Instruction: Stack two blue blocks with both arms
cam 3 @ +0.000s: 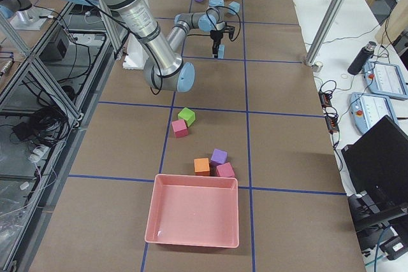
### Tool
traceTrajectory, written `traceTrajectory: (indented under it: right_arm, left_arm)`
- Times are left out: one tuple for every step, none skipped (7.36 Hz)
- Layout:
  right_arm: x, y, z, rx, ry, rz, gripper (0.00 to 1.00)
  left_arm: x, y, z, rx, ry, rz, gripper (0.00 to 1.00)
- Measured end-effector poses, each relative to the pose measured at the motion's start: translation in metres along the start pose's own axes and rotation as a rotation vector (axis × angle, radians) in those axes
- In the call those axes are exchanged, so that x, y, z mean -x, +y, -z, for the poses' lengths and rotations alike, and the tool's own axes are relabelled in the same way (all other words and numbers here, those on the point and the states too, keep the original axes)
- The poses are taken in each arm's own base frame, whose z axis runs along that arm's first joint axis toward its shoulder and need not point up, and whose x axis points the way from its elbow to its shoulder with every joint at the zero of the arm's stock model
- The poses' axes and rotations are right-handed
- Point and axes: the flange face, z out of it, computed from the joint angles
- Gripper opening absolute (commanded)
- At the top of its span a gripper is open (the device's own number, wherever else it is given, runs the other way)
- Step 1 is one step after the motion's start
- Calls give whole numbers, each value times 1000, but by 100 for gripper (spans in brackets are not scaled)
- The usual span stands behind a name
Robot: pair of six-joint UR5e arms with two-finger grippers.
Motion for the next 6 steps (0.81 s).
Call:
traceTrajectory:
  right_arm:
    - [2, 1, -5, -2, -9, 3, 61]
    - [4, 0, -11, -7, -19, 6, 77]
    - [4, -1, -15, -12, -25, 11, 89]
    - [4, -2, -17, -15, -27, 15, 93]
    - [4, -2, -21, -18, -22, 18, 96]
    - [6, -3, -24, -21, -16, 19, 99]
  left_arm:
    - [1, 0, -1, 1, 0, 1, 99]
    - [1, 0, -1, 2, 0, 2, 99]
    - [1, 0, -1, 3, 0, 3, 99]
    - [2, 0, -2, 3, 0, 4, 99]
    - [2, 0, -2, 3, 0, 4, 99]
    - [2, 1, -2, 3, 0, 5, 99]
